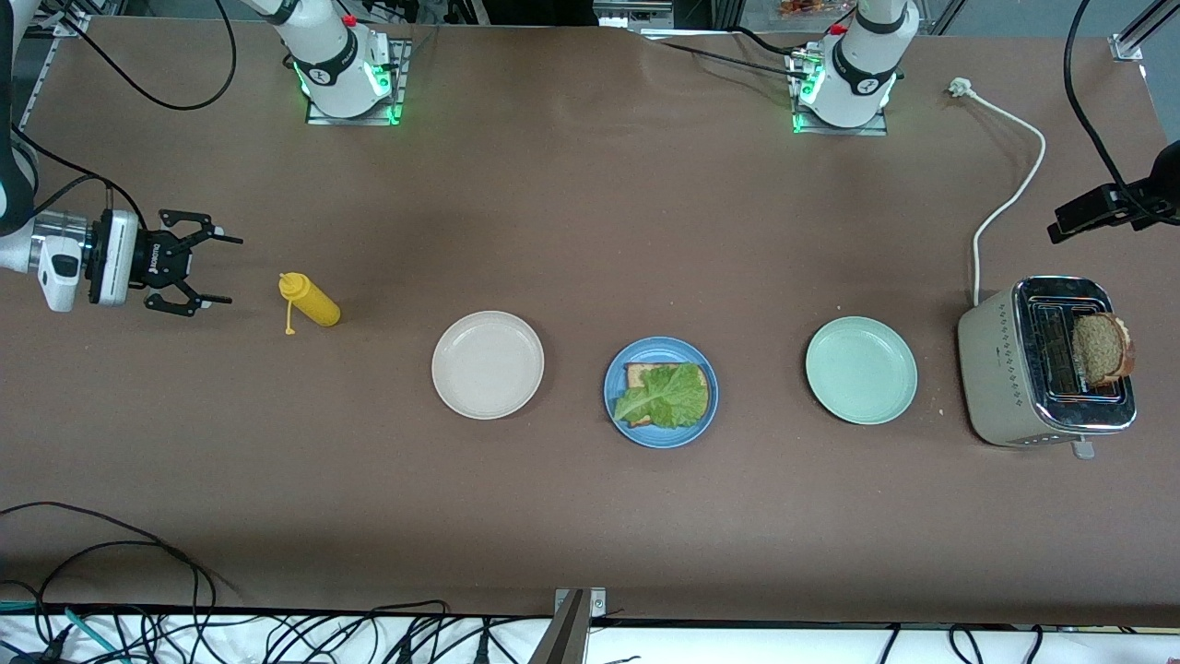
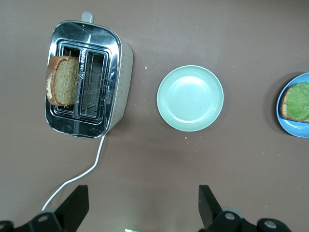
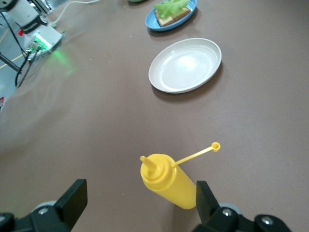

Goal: Make sandwich in blue plate with both arms
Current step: 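Open the right gripper and position it beside the mustard bottle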

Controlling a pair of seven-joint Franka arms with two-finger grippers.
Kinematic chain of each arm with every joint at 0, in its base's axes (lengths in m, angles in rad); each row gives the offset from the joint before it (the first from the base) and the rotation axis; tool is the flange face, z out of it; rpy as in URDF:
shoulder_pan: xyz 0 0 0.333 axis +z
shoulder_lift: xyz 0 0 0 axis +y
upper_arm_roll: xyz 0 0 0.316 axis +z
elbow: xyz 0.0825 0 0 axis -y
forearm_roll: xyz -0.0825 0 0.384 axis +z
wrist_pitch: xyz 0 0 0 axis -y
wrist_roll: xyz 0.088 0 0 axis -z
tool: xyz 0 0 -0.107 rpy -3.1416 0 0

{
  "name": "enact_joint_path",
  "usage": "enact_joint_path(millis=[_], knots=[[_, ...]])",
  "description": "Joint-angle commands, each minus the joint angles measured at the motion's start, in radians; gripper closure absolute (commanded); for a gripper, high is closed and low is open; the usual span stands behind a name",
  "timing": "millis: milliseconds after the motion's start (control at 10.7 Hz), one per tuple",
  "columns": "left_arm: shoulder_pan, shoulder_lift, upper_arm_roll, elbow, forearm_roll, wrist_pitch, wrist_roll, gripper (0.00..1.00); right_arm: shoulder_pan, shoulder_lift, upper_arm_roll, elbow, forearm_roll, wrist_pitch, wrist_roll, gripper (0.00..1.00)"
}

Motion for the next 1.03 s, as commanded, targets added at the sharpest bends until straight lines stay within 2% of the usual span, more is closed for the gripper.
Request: enact_joint_path(millis=[0, 280, 560, 934], knots=[[0.004, -0.001, -0.007, 0.008, 0.017, -0.01, -0.005, 0.0, -0.063, 0.06, 0.003, 0.046, 0.05, -0.123, -0.087, 0.0], [0.004, -0.001, -0.006, 0.008, 0.017, -0.01, -0.005, 0.0, -0.064, 0.09, 0.005, 0.048, 0.101, -0.181, -0.151, 0.0], [0.004, -0.001, -0.006, 0.007, 0.017, -0.01, -0.005, 0.0, -0.081, 0.175, 0.011, 0.058, 0.17, -0.226, -0.297, 0.0], [0.021, -0.001, -0.006, 0.003, 0.017, -0.01, -0.005, 0.0, -0.113, 0.249, 0.013, 0.06, 0.201, -0.255, -0.424, 0.0]])
